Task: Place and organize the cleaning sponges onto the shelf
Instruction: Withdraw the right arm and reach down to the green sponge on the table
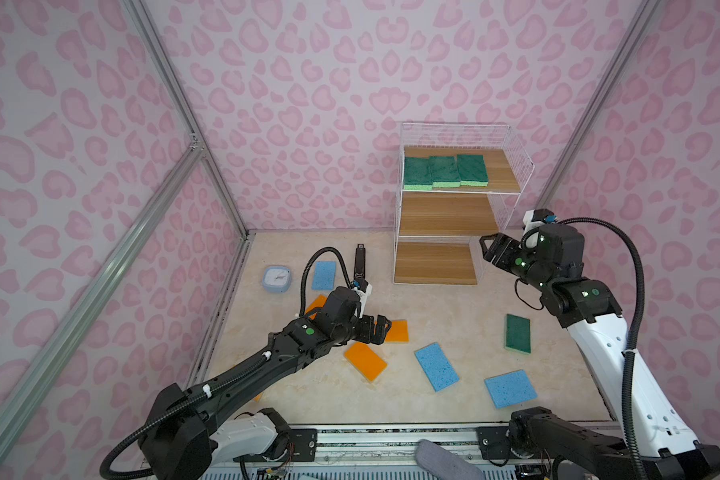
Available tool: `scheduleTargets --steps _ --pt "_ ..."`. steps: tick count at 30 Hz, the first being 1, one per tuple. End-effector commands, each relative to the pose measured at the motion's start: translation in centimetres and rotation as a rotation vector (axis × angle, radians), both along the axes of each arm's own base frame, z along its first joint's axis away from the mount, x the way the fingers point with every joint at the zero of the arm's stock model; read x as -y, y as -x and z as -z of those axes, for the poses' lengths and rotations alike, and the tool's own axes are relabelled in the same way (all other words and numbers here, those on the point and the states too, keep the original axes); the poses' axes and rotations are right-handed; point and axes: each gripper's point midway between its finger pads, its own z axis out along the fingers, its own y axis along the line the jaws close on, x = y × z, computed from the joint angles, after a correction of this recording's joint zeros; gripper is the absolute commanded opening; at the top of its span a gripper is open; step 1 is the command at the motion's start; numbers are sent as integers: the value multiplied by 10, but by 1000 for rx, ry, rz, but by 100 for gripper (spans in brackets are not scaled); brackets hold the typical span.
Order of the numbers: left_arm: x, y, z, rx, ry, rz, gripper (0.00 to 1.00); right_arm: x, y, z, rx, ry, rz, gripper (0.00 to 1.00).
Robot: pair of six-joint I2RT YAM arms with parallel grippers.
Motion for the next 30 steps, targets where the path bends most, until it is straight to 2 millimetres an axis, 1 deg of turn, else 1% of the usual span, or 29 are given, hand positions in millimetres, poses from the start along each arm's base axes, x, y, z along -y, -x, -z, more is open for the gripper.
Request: scheduleTargets --steps 1,3,4,6,7,9,11,12,14,16,19,21,23,27,30 --pt "21 -12 -6 16 64 14 99 13 15 45 -91 61 47 78" --pt "27 -12 0 -4 67 23 100 17 22 68 -121 77 82 78" --pt "28 -13 1 -6 65 24 100 17 24 74 -124 86 90 78" --pt "27 -12 3 -3 58 24 100 20 30 96 -156 129 120 78" --pt "25 -12 4 -3 49 24 100 24 31 104 -165 142 142 79" --pt "24 -11 10 -25 18 31 100 35 36 126 -187 156 190 79" --pt "25 -9 14 -53 4 45 100 50 40 148 -214 144 244 81" --pt "27 -7 16 -63 4 52 100 64 44 162 -240 121 292 81" --pt "26 -6 18 -74 7 52 99 87 51 185 -265 62 365 82" --pt "26 -5 19 -78 10 53 99 112 58 203 -288 24 444 82" --pt "23 -4 24 -85 3 47 99 137 65 224 -333 -5 524 84" --pt "21 -2 27 -91 6 46 99 146 66 237 -358 -43 552 84" --pt "19 0 28 -93 3 45 99 155 67 249 -385 -72 575 85" --pt "13 3 27 -88 3 42 99 171 71 264 -450 -78 628 86" --pt "7 5 27 -83 0 40 99 174 71 274 -472 -121 630 86"
